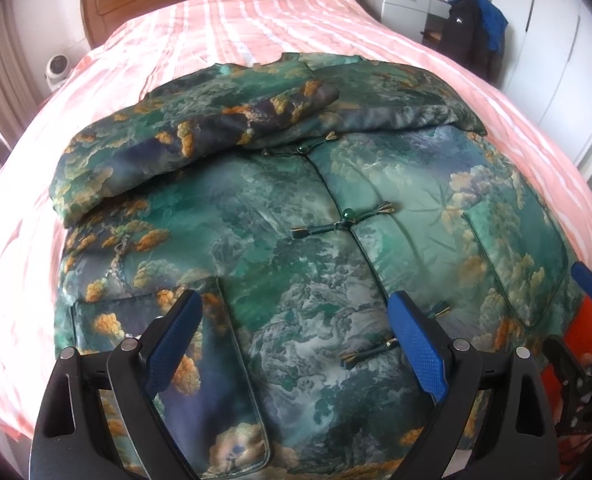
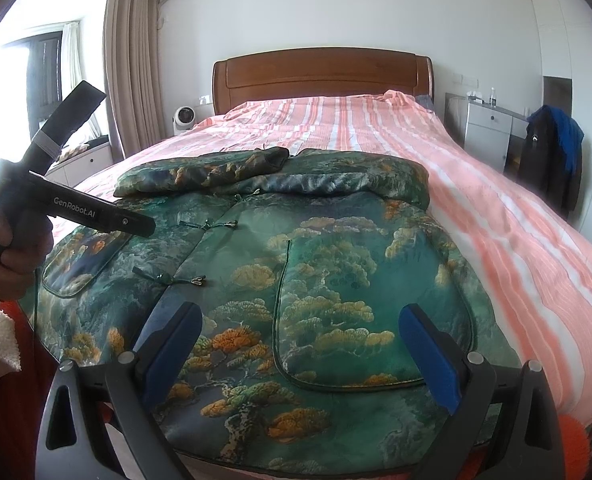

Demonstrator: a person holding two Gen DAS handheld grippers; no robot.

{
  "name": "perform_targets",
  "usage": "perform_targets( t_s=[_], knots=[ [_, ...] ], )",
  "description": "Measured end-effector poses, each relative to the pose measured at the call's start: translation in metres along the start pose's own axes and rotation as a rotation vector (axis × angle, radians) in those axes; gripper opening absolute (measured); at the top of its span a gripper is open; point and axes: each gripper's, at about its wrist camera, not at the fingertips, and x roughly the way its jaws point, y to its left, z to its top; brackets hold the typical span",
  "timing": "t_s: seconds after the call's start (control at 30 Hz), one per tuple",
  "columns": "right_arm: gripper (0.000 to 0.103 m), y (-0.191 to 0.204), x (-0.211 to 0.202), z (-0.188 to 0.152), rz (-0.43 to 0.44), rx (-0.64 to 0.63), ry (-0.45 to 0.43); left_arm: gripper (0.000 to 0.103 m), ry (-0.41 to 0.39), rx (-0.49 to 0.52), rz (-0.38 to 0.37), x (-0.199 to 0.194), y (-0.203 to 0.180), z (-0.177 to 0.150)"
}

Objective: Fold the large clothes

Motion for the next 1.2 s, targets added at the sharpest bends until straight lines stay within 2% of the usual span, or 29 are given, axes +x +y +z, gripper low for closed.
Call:
perform_targets(
  t_s=[0.23,0.37,0.47,0.53,0.63,0.73,0.83,0.9,1.0,1.13,1.2],
  knots=[
    [0.098,0.000,0.000,0.000,0.000,0.002,0.000,0.095,0.003,-0.002,0.011,0.007,0.000,0.003],
    [0.098,-0.001,0.001,-0.001,0.001,0.009,0.003,0.095,-0.027,-0.023,-0.009,0.008,0.002,0.022],
    [0.098,0.000,0.003,-0.001,0.003,0.006,0.010,0.097,-0.015,-0.051,-0.084,0.021,0.005,0.051],
    [0.098,0.002,0.003,-0.001,0.004,0.000,0.009,0.097,-0.010,-0.049,-0.097,0.035,0.005,0.071],
    [0.098,0.002,0.002,-0.001,0.003,-0.001,0.007,0.094,0.009,-0.068,-0.065,0.064,0.009,0.102],
    [0.098,0.000,0.002,-0.001,0.000,0.008,0.012,0.092,0.027,-0.114,-0.071,0.092,0.016,0.133],
    [0.098,-0.003,0.004,-0.001,-0.001,0.016,0.020,0.092,0.010,-0.130,-0.013,0.112,0.016,0.154],
    [0.098,-0.003,0.004,-0.001,-0.002,0.018,0.022,0.092,0.007,-0.137,-0.007,0.112,0.014,0.155],
    [0.098,-0.002,0.002,0.000,-0.003,0.014,0.016,0.092,-0.009,-0.107,-0.052,0.097,0.007,0.137],
    [0.098,-0.004,0.001,0.000,0.002,0.024,0.015,0.092,-0.040,-0.008,0.005,0.063,0.003,0.101],
    [0.098,-0.005,0.001,0.001,0.005,0.027,0.012,0.094,-0.063,-0.002,0.042,0.035,0.015,0.078]
  ],
)
